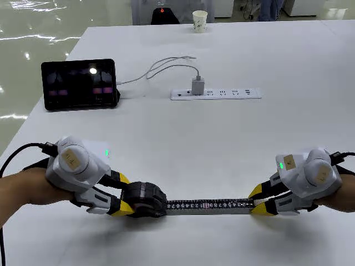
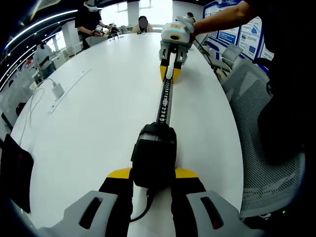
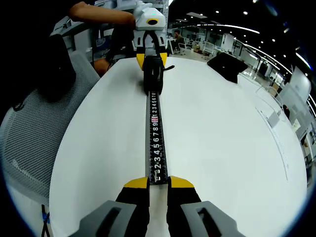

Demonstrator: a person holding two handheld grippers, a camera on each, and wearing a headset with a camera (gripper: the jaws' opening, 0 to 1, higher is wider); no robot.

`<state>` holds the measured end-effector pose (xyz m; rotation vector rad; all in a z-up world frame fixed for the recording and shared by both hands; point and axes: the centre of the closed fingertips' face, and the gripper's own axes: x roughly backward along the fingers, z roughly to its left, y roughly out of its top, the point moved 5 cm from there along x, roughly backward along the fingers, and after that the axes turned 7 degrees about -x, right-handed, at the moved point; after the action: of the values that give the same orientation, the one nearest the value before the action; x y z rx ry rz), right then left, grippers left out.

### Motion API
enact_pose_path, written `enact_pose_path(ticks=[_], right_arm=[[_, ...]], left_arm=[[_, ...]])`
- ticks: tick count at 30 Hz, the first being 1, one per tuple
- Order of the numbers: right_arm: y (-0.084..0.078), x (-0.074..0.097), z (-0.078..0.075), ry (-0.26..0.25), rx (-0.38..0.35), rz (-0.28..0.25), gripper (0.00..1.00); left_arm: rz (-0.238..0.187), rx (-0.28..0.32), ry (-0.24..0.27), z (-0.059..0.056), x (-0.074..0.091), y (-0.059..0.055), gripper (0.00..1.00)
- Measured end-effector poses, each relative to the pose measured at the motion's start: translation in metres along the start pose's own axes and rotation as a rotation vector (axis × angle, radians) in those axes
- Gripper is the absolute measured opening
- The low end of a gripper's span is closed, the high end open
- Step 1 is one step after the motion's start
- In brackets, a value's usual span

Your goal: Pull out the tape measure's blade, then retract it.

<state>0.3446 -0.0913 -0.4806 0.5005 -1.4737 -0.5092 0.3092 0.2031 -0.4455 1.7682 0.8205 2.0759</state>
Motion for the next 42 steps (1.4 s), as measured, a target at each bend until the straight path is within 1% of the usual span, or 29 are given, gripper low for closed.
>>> enact_pose_path(ticks=[10, 21, 28, 42], right_arm=[[-0.010, 0.009, -0.001, -0.006, -0.007, 0.015, 0.08], [-0.019, 0.016, 0.000, -0.007, -0.010, 0.035, 0.08], [-0.026, 0.022, -0.001, -0.010, -0.013, 0.049, 0.08], [-0.028, 0.022, -0.003, -0.015, -0.012, 0.061, 0.09]], left_arm=[[0.001, 0.002, -0.001, -0.001, 0.000, 0.000, 0.23], [0.004, 0.002, -0.004, -0.006, 0.003, 0.006, 0.23], [0.006, 0.000, -0.006, -0.008, 0.004, 0.008, 0.23], [0.004, -0.002, -0.002, -0.007, 0.004, 0.008, 0.24]])
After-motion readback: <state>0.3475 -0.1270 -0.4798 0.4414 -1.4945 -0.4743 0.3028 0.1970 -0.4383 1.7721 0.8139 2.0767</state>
